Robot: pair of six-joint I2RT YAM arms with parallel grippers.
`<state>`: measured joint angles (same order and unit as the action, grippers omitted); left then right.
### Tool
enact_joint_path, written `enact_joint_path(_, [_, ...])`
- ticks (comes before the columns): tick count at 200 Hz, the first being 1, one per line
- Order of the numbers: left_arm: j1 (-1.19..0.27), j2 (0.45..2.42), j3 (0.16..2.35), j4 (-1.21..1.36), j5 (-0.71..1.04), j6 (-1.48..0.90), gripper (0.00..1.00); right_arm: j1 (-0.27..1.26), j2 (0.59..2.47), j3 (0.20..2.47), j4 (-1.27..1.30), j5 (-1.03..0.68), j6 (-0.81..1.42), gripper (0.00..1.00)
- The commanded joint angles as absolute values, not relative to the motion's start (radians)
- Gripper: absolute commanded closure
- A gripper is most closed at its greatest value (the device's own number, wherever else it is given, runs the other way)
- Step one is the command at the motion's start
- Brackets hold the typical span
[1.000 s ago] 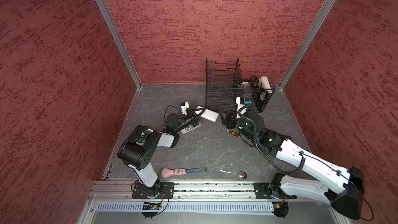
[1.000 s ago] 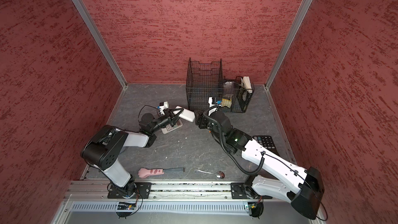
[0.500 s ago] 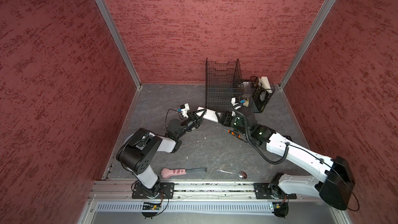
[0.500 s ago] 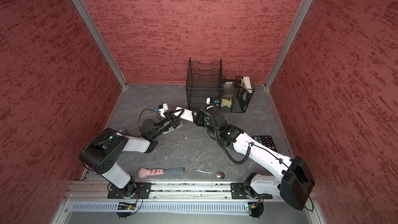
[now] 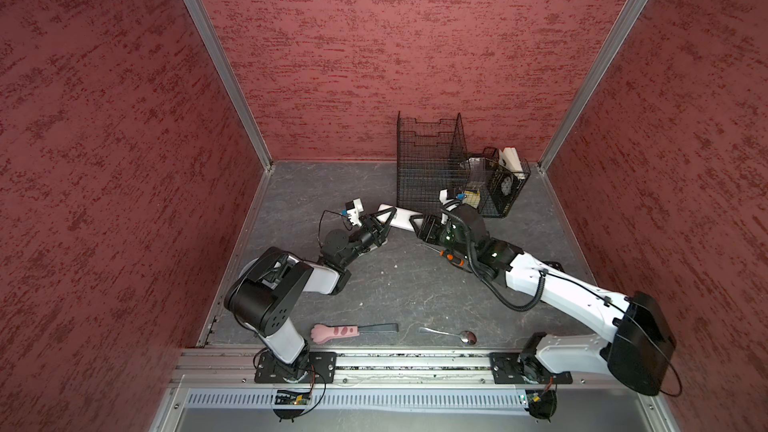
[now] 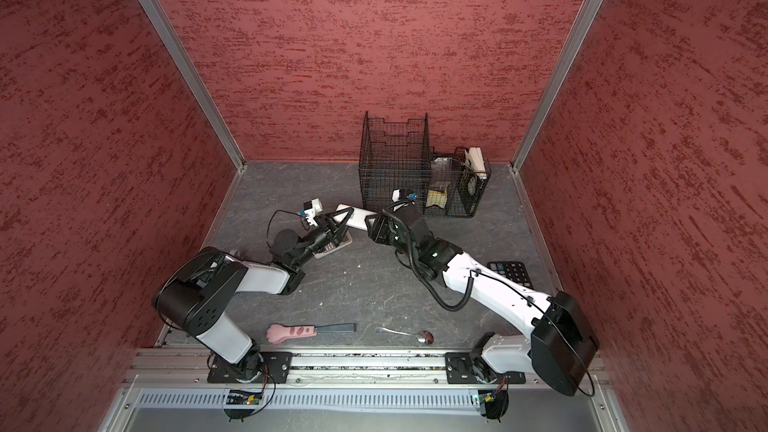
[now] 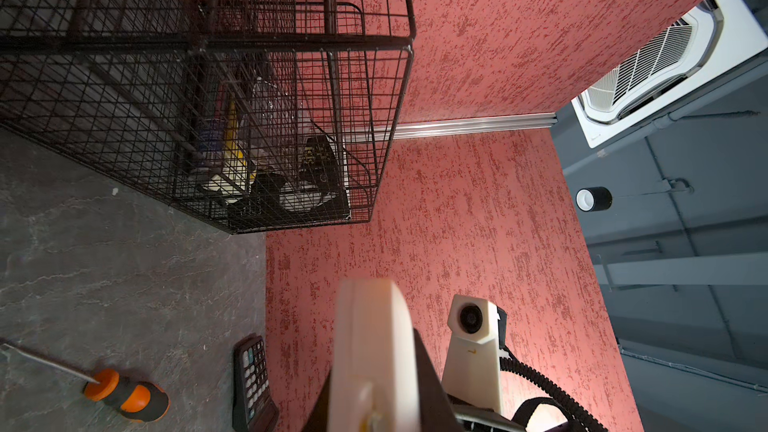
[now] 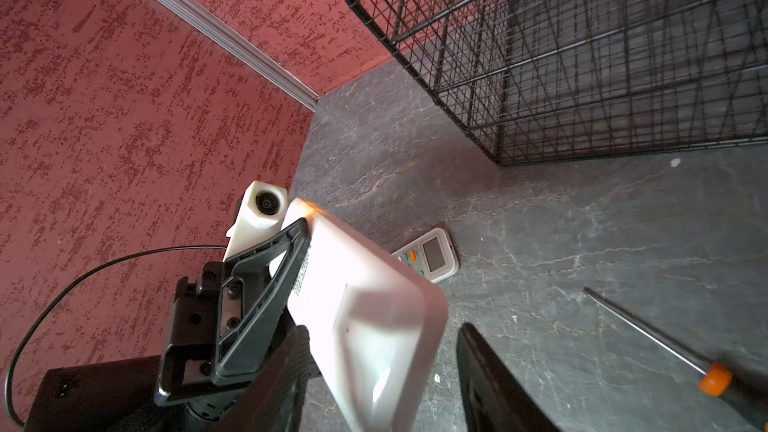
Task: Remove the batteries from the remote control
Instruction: 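Hold the remote with the left gripper while the right gripper grips its back end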
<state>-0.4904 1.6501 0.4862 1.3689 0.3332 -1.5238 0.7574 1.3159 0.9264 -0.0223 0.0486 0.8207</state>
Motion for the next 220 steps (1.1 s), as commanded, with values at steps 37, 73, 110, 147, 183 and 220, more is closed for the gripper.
enact_joint_path(37, [-0.495, 1.660, 0.506, 1.414, 0.335, -1.498, 1.00, 0.754, 1.347, 0.939, 0.018, 0.031, 0.856, 0.49])
enact_joint_path(73, [-0.495, 1.658, 0.505, 1.415, 0.336, -1.500, 1.00, 0.753, 1.338, 0.920, 0.018, 0.041, 0.859, 0.54])
enact_joint_path(110, [-0.497, 1.652, 0.505, 1.414, 0.339, -1.501, 1.00, 0.748, 1.322, 0.888, 0.025, 0.046, 0.871, 0.62])
enact_joint_path(147, [-0.499, 1.651, 0.508, 1.415, 0.343, -1.503, 1.00, 0.746, 1.312, 0.873, 0.030, 0.044, 0.878, 0.62])
enact_joint_path(183, [-0.517, 1.643, 0.504, 1.414, 0.336, -1.473, 1.00, 0.739, 1.307, 0.868, 0.062, 0.022, 0.895, 0.55])
enact_joint_path(220, [-0.520, 1.645, 0.509, 1.414, 0.336, -1.478, 1.00, 0.739, 1.317, 0.862, 0.083, 0.014, 0.908, 0.62])
